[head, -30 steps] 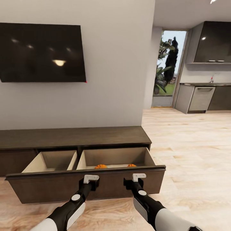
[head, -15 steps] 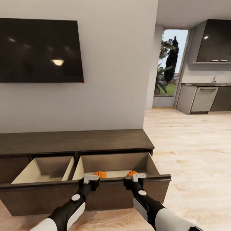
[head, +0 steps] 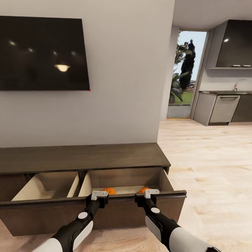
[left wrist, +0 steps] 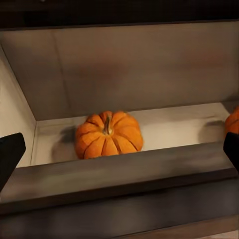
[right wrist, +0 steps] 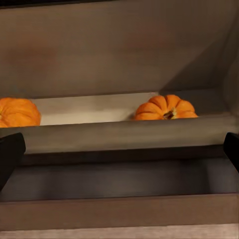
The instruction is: Place each of the two pumpkins and all three candles from the living room inside a cabinet in the living room (use any cabinet), then make sure every cabinet is closed, and position the cauldron so it is next to a table in the living room.
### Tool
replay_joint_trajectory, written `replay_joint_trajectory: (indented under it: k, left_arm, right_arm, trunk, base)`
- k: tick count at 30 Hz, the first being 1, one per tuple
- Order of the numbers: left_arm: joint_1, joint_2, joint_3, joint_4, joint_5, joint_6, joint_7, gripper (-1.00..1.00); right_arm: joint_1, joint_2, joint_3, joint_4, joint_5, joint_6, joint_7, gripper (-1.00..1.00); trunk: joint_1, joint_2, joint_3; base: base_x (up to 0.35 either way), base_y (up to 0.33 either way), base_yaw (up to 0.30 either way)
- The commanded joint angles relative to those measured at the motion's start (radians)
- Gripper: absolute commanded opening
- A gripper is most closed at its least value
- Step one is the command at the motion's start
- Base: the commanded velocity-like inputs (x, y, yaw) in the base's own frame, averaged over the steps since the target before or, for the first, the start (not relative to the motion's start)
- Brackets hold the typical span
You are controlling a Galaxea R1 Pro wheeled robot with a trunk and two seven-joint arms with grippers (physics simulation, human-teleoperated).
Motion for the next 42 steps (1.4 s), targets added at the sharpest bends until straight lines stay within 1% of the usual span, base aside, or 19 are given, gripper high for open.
replay_joint_trajectory:
  k: [1,6,14,20,27,31,42]
  left_arm:
    - [-0.001,0.001,-0.009,-0.001,0.008,-0.004,0.008,1.00]
    - [-0.001,0.001,-0.009,-0.001,0.008,-0.004,0.008,1.00]
    - [-0.001,0.001,-0.011,-0.002,0.008,-0.005,0.008,1.00]
    - [-0.001,0.001,-0.012,-0.003,0.008,-0.005,0.008,1.00]
    - [-0.001,0.001,-0.012,-0.004,0.008,-0.007,0.009,1.00]
    - [-0.001,0.001,-0.012,-0.004,0.008,-0.007,0.009,1.00]
    - [-0.001,0.002,0.002,0.002,0.018,0.000,0.013,1.00]
  right_arm:
    - [-0.001,0.000,0.010,0.000,-0.010,-0.004,-0.005,1.00]
    - [-0.001,0.000,0.010,0.000,-0.010,-0.004,-0.005,1.00]
    - [-0.001,0.000,0.010,0.000,-0.010,-0.004,-0.005,1.00]
    - [-0.001,0.000,0.010,0.000,-0.010,-0.004,-0.005,1.00]
    - [-0.001,0.000,0.010,0.000,-0.010,-0.004,-0.005,1.00]
    - [-0.001,0.000,0.010,0.000,-0.010,-0.004,-0.005,1.00]
    - [-0.001,0.000,0.010,0.000,-0.010,-0.004,-0.005,1.00]
  trunk:
    - [0.000,0.000,-0.001]
    - [0.000,0.000,-0.001]
    - [0.000,0.000,-0.001]
    - [0.000,0.000,-0.001]
    - [0.000,0.000,-0.001]
    - [0.000,0.000,-0.001]
    - [0.000,0.000,-0.001]
  base:
    - [0.241,0.029,0.000]
    - [0.195,0.009,0.000]
    - [0.021,0.001,0.000]
    - [-0.148,0.000,0.000]
    - [-0.044,0.000,0.000]
    - [-0.200,0.000,0.000]
    - [-0.032,0.000,0.000]
